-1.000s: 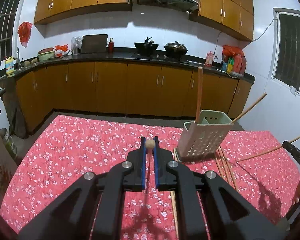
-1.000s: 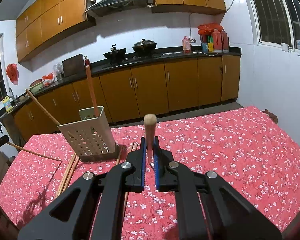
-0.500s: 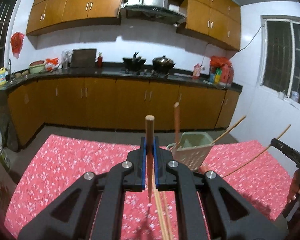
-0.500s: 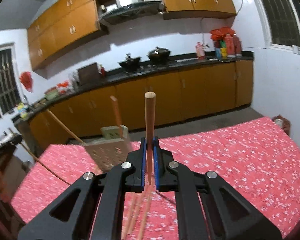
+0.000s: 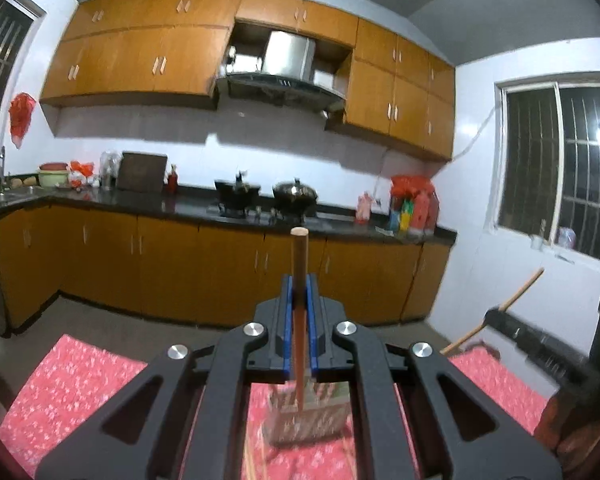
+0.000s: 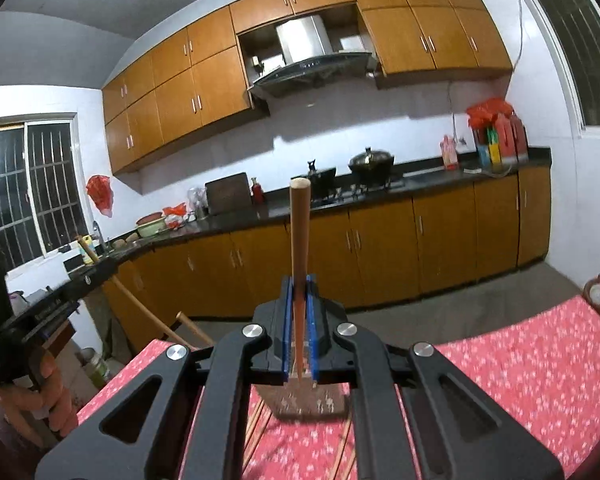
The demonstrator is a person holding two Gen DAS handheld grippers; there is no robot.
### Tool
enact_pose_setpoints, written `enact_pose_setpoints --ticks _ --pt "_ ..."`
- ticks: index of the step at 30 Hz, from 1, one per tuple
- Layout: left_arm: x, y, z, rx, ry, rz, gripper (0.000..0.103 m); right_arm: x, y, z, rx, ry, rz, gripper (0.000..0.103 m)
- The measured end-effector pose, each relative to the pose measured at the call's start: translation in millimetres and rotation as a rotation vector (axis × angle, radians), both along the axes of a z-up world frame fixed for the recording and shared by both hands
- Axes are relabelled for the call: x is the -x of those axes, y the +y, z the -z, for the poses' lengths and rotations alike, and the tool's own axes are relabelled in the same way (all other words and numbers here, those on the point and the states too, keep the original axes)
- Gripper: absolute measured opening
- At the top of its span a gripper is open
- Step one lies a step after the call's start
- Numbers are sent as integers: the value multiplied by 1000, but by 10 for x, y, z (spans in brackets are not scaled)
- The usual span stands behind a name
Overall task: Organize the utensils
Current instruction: 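Lower the chopsticks into the holder and open both tools, then return both tools to the table and grasp the next chopstick with each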
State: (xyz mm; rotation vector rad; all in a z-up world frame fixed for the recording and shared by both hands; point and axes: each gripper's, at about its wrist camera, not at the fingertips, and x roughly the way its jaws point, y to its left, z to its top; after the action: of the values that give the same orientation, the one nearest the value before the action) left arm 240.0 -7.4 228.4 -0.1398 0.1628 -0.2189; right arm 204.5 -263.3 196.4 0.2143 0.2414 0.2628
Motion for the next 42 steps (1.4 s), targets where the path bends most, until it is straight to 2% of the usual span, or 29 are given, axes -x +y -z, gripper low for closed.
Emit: enact_pose_setpoints --ticks 5,13,22,26,27,28,30,38,42 --pt "-230 -124 -10 9 -30 -37 8 -309 108 113 35 38 17 7" --pt "-611 -183 356 13 37 -47 8 -630 171 463 30 164 -10 7" --pt "-781 -168 635 21 127 -9 9 -651 259 548 54 190 -24 8" --pt "-770 -161 616 25 121 -10 18 -643 265 534 62 192 -22 9" --pt "-754 -152 610 28 118 -10 20 -632 260 522 61 189 -20 12" --pt "-737 -141 604 29 116 -10 21 -620 253 508 59 184 -18 15" --pt "-715 -117 587 34 113 -11 21 -560 236 456 52 163 -11 32" --pt "-398 82 476 73 84 -13 24 -186 84 244 57 70 25 32" --pt "-121 251 540 35 91 -38 26 14 -101 375 58 88 62 32"
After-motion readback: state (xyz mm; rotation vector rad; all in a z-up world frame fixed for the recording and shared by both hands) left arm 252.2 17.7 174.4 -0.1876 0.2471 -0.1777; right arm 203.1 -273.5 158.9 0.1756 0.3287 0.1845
